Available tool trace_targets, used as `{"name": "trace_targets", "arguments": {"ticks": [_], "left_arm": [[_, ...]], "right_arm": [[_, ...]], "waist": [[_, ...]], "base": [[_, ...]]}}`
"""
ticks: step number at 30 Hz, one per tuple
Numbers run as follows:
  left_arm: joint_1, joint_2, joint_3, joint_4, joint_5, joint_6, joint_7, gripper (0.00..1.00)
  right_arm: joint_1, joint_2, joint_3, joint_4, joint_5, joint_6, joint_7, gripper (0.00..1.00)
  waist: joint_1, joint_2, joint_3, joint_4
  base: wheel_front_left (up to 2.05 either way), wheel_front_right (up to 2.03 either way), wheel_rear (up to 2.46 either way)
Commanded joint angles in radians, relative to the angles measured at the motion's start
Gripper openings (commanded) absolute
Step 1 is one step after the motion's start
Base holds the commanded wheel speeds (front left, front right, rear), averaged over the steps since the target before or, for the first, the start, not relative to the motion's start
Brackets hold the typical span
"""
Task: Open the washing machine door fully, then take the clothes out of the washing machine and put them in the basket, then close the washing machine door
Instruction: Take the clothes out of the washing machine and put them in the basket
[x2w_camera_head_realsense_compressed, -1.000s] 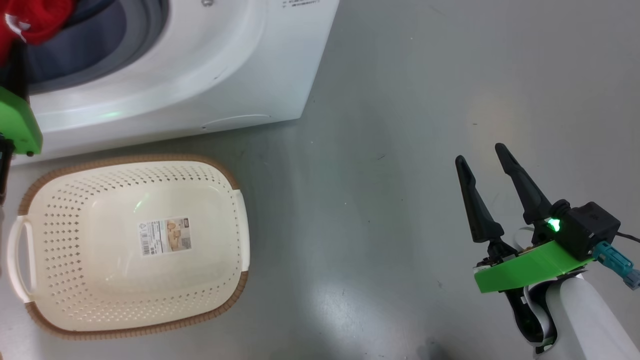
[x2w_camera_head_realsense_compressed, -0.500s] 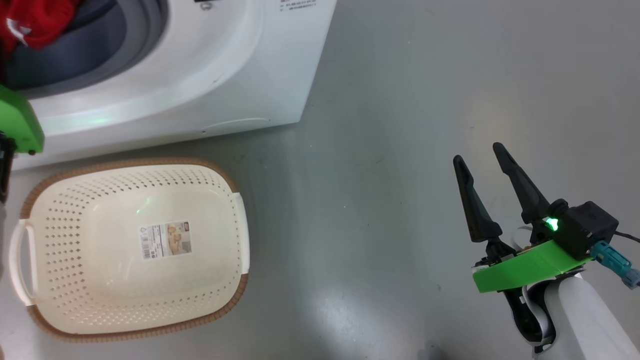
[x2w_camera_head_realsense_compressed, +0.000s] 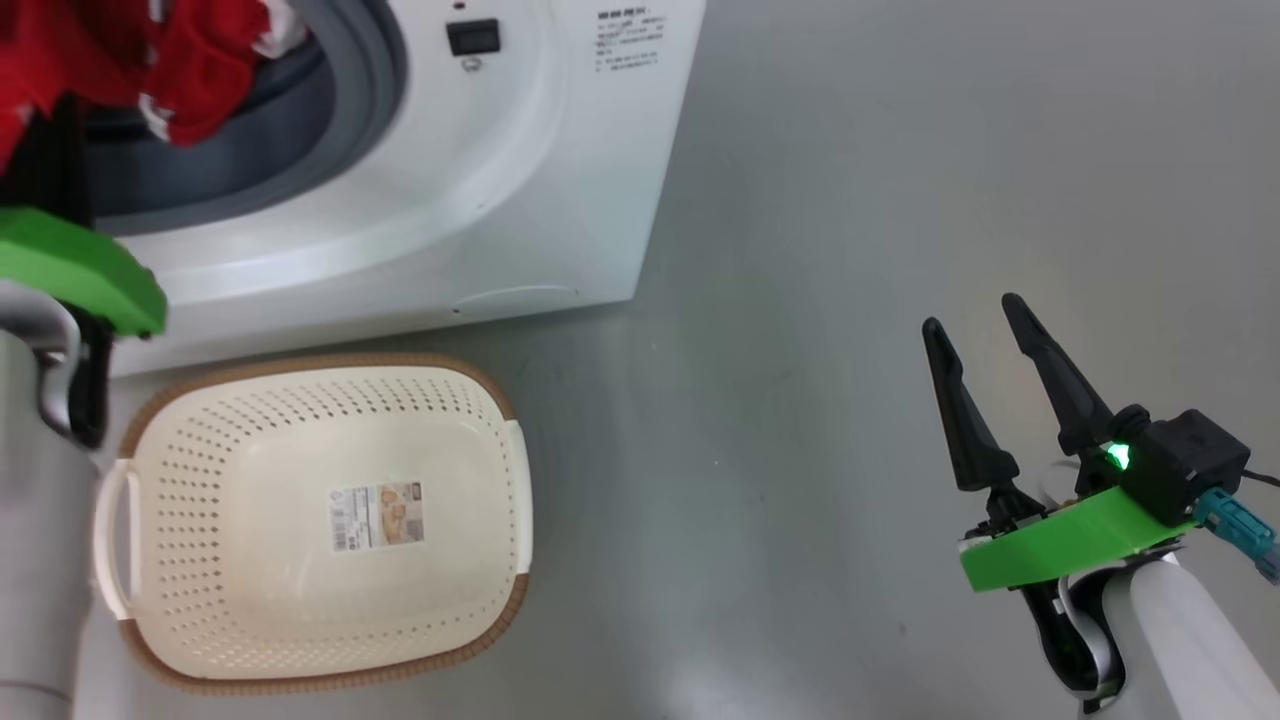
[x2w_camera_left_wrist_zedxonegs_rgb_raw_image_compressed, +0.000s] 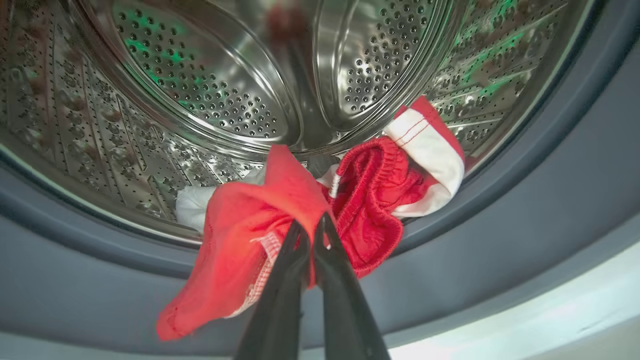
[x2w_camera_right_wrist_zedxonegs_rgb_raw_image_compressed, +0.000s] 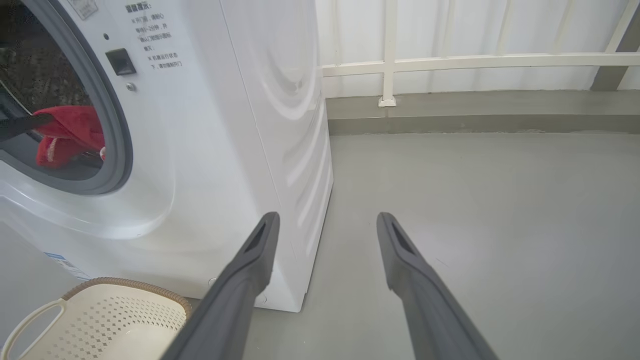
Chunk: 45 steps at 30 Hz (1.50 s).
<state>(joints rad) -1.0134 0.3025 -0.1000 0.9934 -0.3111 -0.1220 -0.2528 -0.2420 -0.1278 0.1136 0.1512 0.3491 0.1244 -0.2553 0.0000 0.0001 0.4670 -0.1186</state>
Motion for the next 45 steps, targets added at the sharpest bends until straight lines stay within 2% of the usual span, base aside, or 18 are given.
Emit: {"name": "trace_targets", "arguments": {"ticks": [1,7,19,31,45], "left_arm": [[0.042,0.041,0.043,-0.069,-0.003,0.012,-0.009,0.0],[0.138,0.016,0.107,-0.211,0.015,0.018,-0.009,0.0],[0.354,-0.078,0.245,-0.523,0.083,0.005,-0.009,0.0],[0.527,-0.147,0.302,-0.778,0.118,-0.006,-0.009,0.0],[0.657,-0.167,0.314,-1.038,0.129,-0.008,-0.009,0.0]], "right_arm": [[0.036,-0.016,0.017,-0.018,-0.005,0.006,-0.006,1.0],[0.054,-0.025,0.013,-0.015,-0.003,0.006,-0.006,1.0],[0.132,-0.026,-0.003,-0.006,0.003,0.006,-0.006,1.0],[0.184,-0.026,-0.008,-0.005,0.004,0.006,-0.006,1.0],[0.212,-0.03,-0.014,-0.006,0.005,0.006,-0.006,1.0]], "waist": [[0.0,-0.0001,-0.031,0.017],[0.0,-0.0001,-0.065,0.025],[0.0,-0.0001,-0.173,0.047],[0.0,-0.0001,-0.247,0.057],[0.0,-0.0001,-0.286,0.06]], "base": [[0.0,0.0,0.0],[0.0,0.0,0.0],[0.0,0.0,0.0],[0.0,0.0,0.0],[0.0,0.0,0.0]]}}
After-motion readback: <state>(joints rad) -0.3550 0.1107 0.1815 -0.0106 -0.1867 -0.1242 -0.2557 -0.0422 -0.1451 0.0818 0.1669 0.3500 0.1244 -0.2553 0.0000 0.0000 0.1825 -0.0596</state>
